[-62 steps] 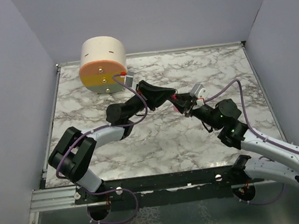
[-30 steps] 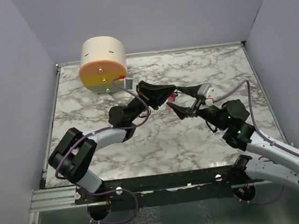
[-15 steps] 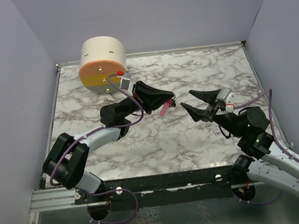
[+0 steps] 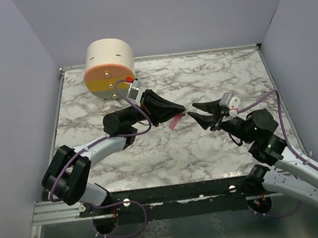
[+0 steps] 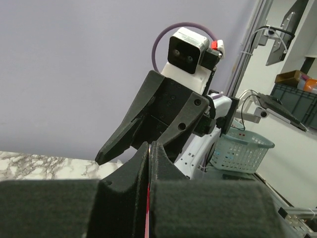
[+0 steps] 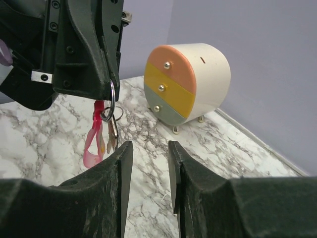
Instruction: Put the keys on the keyring
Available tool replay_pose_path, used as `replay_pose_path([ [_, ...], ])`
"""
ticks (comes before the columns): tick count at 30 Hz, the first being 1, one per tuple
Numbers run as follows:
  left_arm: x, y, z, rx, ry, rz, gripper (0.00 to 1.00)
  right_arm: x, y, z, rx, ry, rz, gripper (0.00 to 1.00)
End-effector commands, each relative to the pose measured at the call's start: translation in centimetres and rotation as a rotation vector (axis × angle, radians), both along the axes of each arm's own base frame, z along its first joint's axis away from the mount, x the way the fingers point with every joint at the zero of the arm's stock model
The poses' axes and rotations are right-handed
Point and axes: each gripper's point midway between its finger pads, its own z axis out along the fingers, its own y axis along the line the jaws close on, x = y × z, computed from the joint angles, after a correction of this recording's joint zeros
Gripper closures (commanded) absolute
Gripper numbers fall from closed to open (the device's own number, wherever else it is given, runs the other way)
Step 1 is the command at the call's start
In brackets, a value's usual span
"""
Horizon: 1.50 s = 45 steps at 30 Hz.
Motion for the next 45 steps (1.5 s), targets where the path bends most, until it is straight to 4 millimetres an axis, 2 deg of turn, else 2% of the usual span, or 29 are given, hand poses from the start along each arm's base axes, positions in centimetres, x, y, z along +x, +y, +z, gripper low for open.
replay_pose_path([
  [1, -3.0, 1.9, 3.1, -0.127, -0.226, -0.024, 1.00, -1.6, 0.4, 2.5, 0.038, -0.036, 0.076, 0.66],
  [16, -2.7, 1.4, 2.6, -0.110, -0.233, -0.033, 1.00, -2.9, 1.4, 2.7, 0.026, -0.010, 0.165, 0.66],
  [29, -2.9, 1.3, 2.2, -0.094, -0.252, -0.039, 1.00, -2.8, 2.5, 2.7, 0.029, 0.008, 0.206, 0.75],
  [37, -3.0, 1.3, 2.0, -0.086, -0.269, -0.040, 1.00, -2.6, 2.5, 2.8, 0.036, 0.020, 0.202, 0.87],
  [45, -3.3, 1.3, 1.7, -0.078, -0.280, -0.046, 1.00, -2.7, 2.4, 3.3, 0.050, 0.017, 0.199, 0.89],
])
